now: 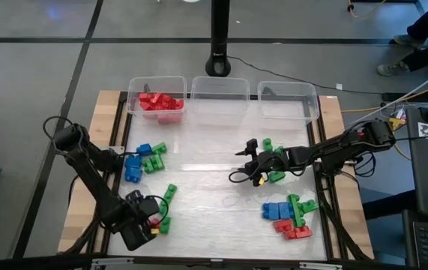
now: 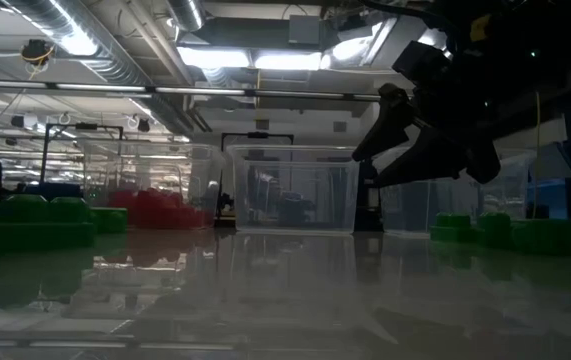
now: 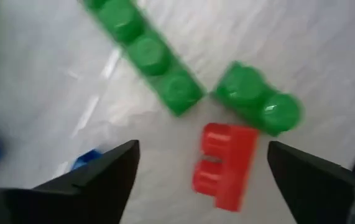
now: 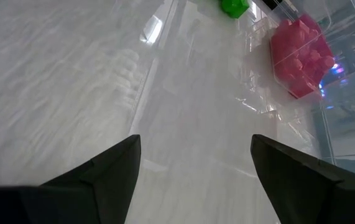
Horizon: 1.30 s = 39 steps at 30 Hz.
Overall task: Sort blocks
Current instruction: Put the red game piece into the left transparent bin
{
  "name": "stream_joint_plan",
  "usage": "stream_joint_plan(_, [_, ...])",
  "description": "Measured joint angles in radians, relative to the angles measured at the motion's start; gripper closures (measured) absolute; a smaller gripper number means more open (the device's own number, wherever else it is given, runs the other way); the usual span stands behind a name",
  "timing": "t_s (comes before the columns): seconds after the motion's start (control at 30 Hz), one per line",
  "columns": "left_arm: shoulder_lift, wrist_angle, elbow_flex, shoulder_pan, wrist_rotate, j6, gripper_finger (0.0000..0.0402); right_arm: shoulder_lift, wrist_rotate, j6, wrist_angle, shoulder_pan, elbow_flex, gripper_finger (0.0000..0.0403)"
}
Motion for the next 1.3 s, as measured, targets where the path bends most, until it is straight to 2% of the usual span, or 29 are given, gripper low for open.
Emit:
stream_joint_plan(0.13, [0.015, 0.061, 0.0, -0.01, 0.002, 0.049, 0.0011, 0.0, 0.0, 0.0, 0.0, 0.0, 0.0, 0.0097])
stream_joint_plan(0.2, [0.034, 0.067, 0.0, -0.016, 0.012, 0.05, 0.0005, 0.0, 0.0, 0.0, 0.0, 0.0, 0.0, 0.0097])
stream_joint_plan(0.73, [0.135, 0.089, 0.0, -0.041, 0.065, 0.068, 0.0008, 0.0, 0.001, 0.001, 0.0, 0.0, 0.0, 0.0097])
stream_joint_plan(1.3, [0.135, 0.121, -0.009, -0.044, 0.019, 0.022, 0.0009, 0.0, -0.003, 0.0, 0.001, 0.0, 0.0, 0.0097])
